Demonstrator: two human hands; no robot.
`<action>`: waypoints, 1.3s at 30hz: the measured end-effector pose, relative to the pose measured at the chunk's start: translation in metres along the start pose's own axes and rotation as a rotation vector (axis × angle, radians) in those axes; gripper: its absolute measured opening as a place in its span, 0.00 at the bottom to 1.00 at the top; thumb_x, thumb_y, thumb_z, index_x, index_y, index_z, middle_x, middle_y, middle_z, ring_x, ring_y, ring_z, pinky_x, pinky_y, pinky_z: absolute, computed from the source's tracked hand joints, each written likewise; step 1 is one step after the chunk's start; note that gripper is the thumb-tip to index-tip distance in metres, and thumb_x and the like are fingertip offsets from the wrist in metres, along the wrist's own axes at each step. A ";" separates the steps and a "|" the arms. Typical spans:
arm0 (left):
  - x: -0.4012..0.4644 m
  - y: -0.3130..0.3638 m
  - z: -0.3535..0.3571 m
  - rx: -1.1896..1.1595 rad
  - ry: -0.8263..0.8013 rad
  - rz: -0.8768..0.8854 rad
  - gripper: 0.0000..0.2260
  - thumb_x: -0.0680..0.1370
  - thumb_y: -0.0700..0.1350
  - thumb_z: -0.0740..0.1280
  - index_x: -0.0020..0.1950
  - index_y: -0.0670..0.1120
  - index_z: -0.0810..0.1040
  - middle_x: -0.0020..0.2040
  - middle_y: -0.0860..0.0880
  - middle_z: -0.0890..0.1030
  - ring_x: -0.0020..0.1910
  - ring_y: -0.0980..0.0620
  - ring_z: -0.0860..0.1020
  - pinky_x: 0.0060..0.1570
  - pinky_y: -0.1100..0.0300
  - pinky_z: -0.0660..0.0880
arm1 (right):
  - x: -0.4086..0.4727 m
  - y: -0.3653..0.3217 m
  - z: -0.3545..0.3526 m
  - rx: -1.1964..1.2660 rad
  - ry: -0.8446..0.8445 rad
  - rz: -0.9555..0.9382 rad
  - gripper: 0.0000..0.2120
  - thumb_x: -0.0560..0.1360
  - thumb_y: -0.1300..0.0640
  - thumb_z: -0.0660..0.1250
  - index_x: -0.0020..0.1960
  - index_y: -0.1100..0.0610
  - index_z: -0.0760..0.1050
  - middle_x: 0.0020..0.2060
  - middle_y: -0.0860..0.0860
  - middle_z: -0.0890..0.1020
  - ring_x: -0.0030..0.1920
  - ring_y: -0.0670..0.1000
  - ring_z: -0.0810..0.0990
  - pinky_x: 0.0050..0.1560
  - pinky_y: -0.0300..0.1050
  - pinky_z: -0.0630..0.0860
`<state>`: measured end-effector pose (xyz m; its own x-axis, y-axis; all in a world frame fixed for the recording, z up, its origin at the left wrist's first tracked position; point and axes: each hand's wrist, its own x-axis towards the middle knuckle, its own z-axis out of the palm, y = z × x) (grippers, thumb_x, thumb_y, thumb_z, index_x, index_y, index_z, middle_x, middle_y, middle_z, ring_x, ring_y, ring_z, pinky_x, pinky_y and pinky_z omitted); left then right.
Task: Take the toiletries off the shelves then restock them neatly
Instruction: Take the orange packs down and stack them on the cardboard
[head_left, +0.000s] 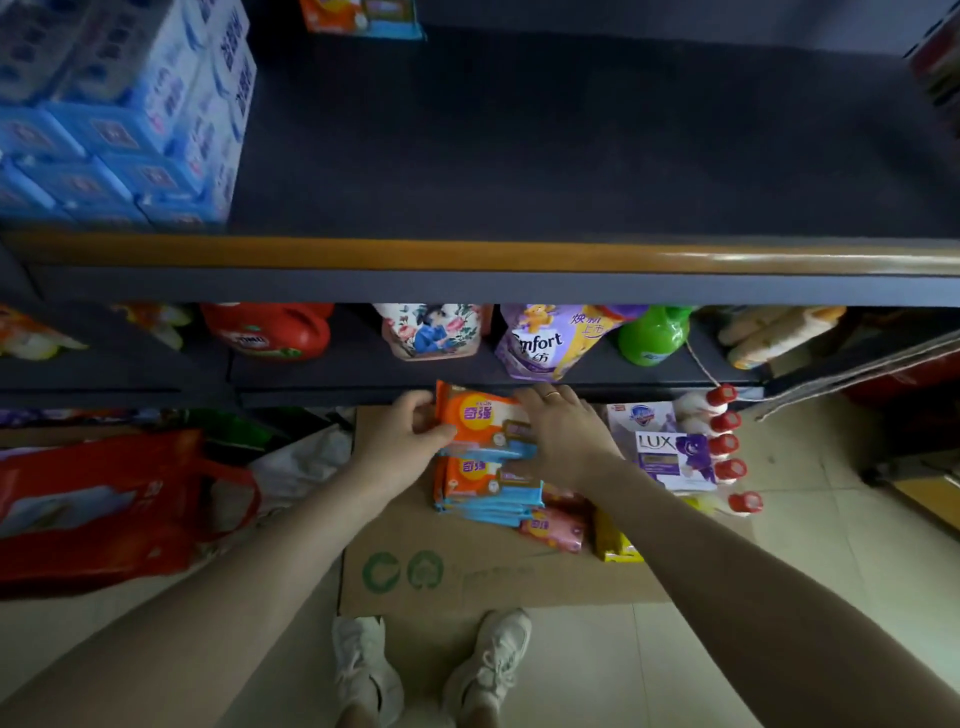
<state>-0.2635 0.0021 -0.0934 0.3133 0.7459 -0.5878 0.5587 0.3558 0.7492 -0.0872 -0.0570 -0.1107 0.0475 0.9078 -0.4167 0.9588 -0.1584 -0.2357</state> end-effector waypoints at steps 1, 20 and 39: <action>0.003 -0.003 -0.001 0.014 0.018 -0.014 0.18 0.78 0.42 0.65 0.67 0.43 0.68 0.60 0.48 0.75 0.56 0.52 0.73 0.50 0.61 0.67 | 0.007 0.002 0.003 -0.015 0.012 0.023 0.39 0.68 0.42 0.71 0.71 0.54 0.58 0.69 0.53 0.65 0.69 0.56 0.62 0.67 0.51 0.62; 0.021 -0.023 -0.044 0.259 0.103 0.288 0.08 0.78 0.44 0.63 0.55 0.55 0.75 0.50 0.56 0.78 0.49 0.60 0.76 0.51 0.60 0.72 | 0.054 0.024 0.051 0.025 -0.084 0.116 0.37 0.73 0.46 0.67 0.74 0.52 0.53 0.71 0.51 0.61 0.72 0.55 0.57 0.71 0.52 0.56; -0.006 0.071 -0.135 0.712 0.493 1.138 0.11 0.77 0.41 0.58 0.55 0.41 0.77 0.44 0.46 0.79 0.43 0.47 0.76 0.42 0.52 0.73 | 0.012 -0.083 -0.100 0.364 0.771 -0.322 0.13 0.75 0.53 0.58 0.49 0.59 0.78 0.35 0.51 0.81 0.33 0.52 0.78 0.32 0.46 0.74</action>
<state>-0.3291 0.0986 0.0048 0.6327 0.5967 0.4937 0.4944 -0.8019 0.3356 -0.1382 0.0055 -0.0083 0.0923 0.9168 0.3884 0.8169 0.1533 -0.5561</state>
